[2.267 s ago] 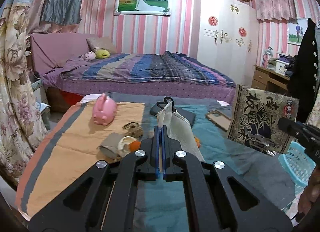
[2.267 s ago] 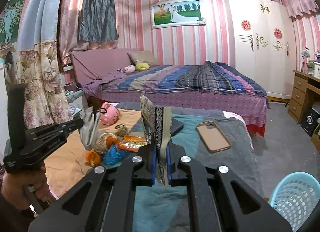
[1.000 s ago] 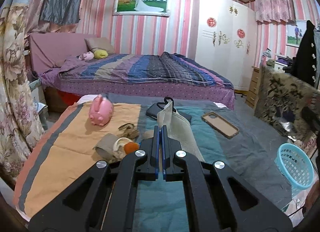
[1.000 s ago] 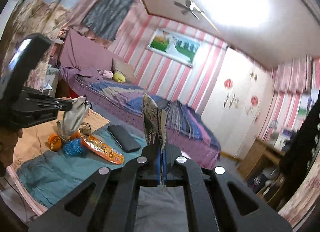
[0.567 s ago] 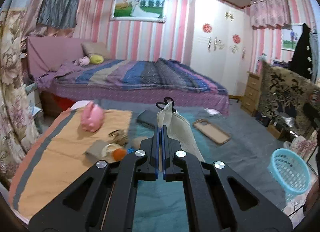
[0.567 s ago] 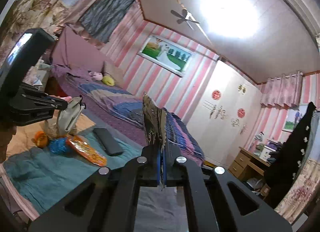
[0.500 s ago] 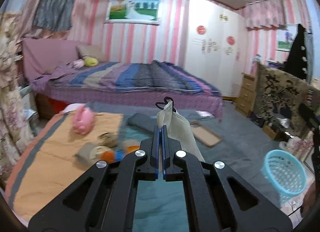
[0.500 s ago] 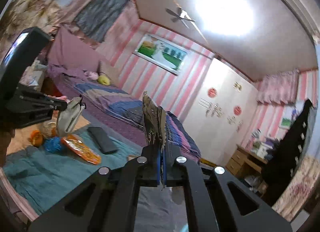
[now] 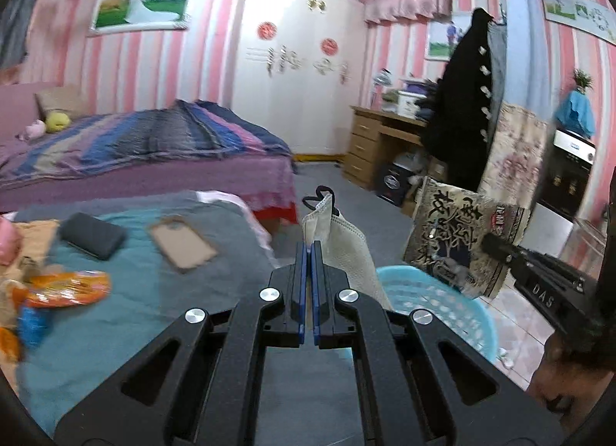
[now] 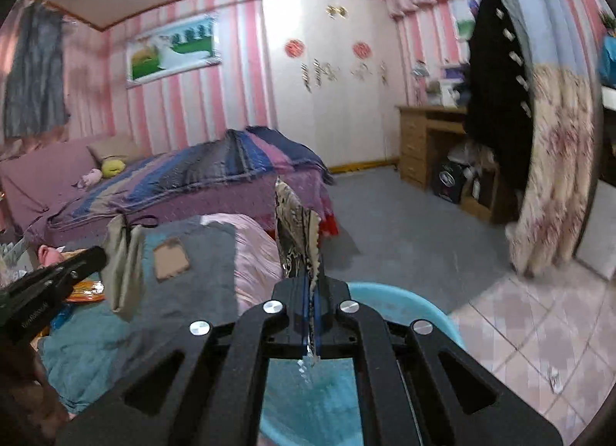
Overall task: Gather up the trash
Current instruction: 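Open the right tool to drop the wrapper into the wastebasket, then return both tools to the bed and grasp an orange peel with the left tool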
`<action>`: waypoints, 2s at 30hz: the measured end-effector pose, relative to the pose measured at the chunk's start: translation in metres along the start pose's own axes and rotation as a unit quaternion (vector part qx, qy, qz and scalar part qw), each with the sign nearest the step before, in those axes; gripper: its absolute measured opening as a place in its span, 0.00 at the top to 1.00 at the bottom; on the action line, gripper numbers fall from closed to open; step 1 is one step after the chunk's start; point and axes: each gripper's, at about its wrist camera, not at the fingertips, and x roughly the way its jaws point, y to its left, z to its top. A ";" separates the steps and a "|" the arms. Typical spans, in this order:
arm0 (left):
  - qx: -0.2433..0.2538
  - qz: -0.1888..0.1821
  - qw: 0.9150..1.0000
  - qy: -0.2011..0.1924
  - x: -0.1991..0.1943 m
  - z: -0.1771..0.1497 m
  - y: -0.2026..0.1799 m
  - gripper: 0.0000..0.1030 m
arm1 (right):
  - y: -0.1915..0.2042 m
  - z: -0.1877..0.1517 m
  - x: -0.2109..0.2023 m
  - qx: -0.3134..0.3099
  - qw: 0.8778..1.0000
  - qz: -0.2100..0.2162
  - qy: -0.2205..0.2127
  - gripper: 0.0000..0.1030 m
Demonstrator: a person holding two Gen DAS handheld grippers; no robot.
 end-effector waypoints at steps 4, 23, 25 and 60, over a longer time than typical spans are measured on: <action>-0.011 -0.028 0.999 0.025 0.024 -0.002 -0.022 0.99 | -0.017 -0.010 0.011 0.005 1.000 -0.019 0.025 0.94; -0.007 -0.091 0.995 0.049 0.055 0.001 -0.064 0.09 | -0.060 -0.006 0.024 0.096 0.992 -0.078 0.009 0.35; -0.011 -0.078 0.996 0.038 0.050 0.003 -0.058 0.09 | -0.056 -0.007 0.026 0.088 0.993 -0.073 0.013 0.35; -0.089 0.227 0.970 0.010 -0.097 -0.015 0.264 0.08 | 0.190 -0.009 0.046 -0.050 0.988 0.144 0.040 0.28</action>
